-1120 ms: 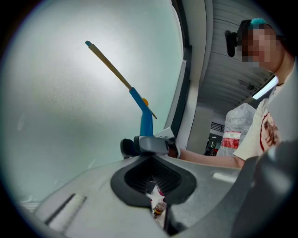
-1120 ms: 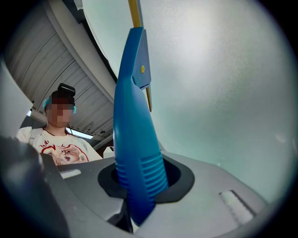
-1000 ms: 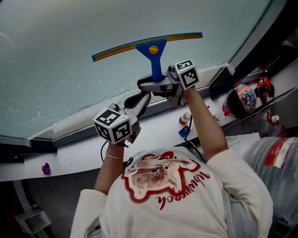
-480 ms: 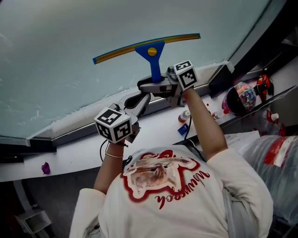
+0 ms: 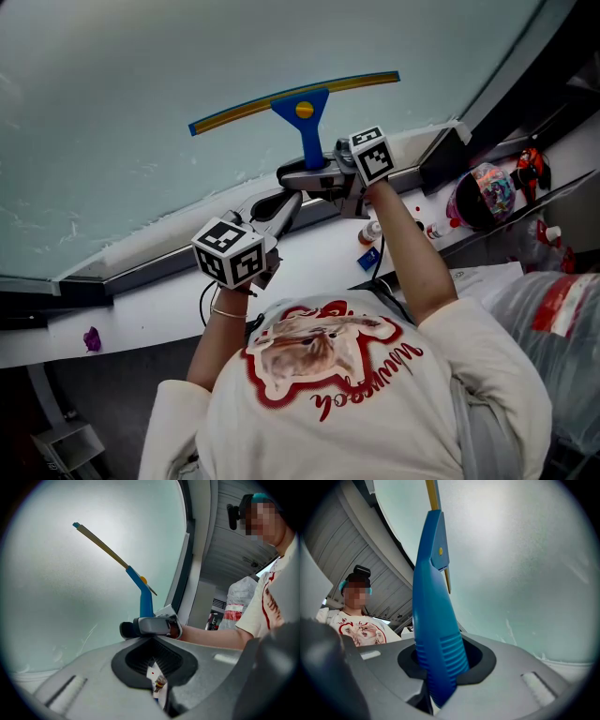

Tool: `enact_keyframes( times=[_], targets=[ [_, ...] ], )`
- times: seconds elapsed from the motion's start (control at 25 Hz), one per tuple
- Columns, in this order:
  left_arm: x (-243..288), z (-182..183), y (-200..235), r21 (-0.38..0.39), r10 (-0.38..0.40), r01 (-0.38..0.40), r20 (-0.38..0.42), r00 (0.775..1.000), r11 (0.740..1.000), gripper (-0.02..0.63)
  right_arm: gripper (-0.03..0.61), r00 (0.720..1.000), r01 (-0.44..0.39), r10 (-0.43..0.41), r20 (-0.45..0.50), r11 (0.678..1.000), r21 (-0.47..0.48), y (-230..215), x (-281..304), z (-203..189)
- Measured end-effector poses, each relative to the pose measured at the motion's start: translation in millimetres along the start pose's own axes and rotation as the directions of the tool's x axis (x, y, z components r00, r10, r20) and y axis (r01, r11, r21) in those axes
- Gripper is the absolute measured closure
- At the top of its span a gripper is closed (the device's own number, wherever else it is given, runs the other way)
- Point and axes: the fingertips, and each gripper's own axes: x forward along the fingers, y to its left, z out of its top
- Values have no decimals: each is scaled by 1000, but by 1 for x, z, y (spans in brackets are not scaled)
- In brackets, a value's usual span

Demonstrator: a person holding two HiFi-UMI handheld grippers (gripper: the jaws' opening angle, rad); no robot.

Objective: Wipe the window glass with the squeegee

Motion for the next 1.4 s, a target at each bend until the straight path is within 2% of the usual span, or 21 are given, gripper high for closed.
enact_keyframes(
  times=[0.56, 1.4],
  targets=[
    [1, -23, 1, -28, 4, -5, -26, 1000, 1000, 612, 472, 1000, 2, -2, -1, 998, 66, -9, -2, -22],
    [3, -43, 6, -80, 0, -3, -38, 999, 997, 612, 472, 1000, 0, -1, 5, 994, 105, -21, -4, -41]
  ],
)
